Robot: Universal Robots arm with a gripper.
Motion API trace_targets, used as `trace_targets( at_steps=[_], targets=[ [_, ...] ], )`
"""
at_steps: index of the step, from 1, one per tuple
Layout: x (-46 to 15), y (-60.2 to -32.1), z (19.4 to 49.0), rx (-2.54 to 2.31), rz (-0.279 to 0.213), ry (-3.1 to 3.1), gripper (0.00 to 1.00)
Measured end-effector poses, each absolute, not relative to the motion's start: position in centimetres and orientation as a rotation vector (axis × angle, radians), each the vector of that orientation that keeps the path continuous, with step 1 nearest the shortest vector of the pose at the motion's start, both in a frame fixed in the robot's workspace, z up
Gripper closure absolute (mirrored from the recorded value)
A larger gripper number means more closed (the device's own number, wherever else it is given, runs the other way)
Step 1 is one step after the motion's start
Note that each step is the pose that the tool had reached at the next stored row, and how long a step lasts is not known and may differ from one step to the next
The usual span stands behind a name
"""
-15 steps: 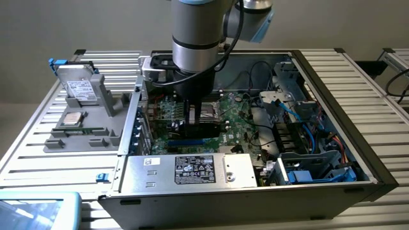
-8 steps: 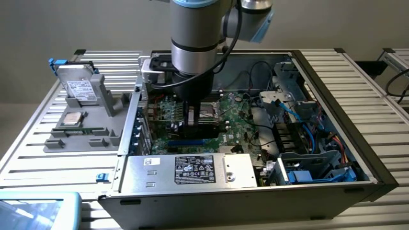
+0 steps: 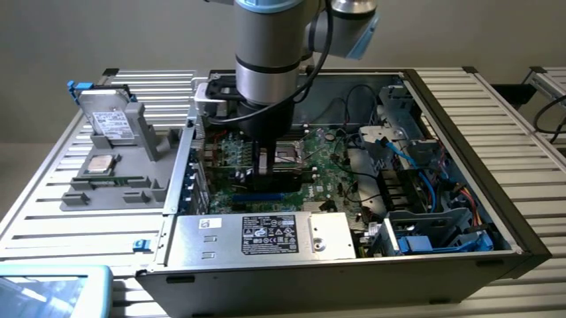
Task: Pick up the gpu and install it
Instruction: 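Insert the gpu into the slot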
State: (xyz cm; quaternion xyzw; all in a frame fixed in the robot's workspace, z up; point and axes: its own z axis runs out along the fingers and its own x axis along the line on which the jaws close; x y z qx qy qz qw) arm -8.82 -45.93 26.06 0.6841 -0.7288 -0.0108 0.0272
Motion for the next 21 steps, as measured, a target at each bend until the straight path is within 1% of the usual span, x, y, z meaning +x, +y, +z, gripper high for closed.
trace_targets(
  at_steps=[13, 21],
  targets=[
    [-9.02, -45.6, 25.6, 2.109, -0.042, -2.247, 0.71],
    [-9.1, -45.56, 25.43, 2.107, -0.058, -2.244, 0.71]
  ],
)
